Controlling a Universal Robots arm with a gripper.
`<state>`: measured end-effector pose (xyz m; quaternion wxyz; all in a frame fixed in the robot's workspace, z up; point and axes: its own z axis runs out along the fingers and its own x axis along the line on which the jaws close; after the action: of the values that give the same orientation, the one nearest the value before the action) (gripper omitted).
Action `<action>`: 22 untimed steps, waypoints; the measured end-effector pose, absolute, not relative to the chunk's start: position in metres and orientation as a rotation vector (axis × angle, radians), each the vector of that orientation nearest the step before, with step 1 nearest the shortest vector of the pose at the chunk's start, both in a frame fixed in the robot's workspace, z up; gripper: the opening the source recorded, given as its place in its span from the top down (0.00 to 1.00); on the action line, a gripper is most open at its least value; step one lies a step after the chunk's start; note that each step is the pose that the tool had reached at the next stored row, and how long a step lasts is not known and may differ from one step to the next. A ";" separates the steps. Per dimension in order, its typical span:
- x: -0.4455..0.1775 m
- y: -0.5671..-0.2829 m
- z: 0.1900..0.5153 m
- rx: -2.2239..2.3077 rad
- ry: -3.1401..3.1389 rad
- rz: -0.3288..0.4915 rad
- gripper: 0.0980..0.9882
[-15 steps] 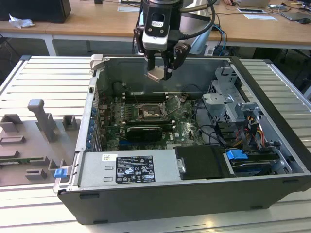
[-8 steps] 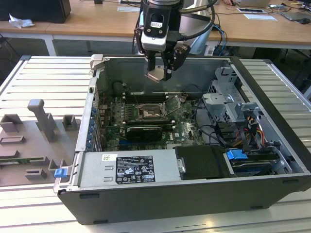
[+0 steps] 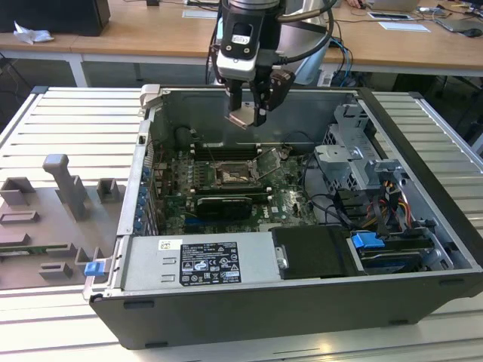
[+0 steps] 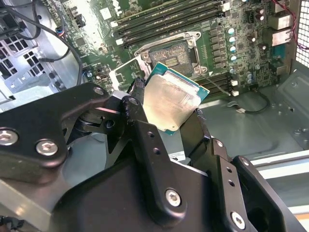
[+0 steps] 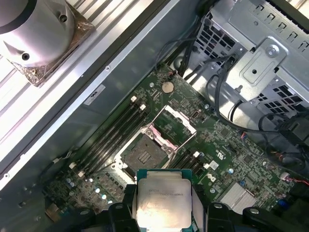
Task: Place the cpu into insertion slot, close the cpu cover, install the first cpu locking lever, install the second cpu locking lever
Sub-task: 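Place the cpu into insertion slot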
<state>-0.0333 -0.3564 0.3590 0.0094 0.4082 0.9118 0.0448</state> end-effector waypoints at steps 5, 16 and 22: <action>-0.033 -0.356 0.355 1.301 2.842 0.136 0.50; -0.033 -0.356 0.343 1.356 2.813 0.125 0.50; -0.034 -0.356 0.338 1.469 2.752 0.123 0.50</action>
<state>-0.0339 -0.3564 0.3382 0.0098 0.4707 0.8814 0.0395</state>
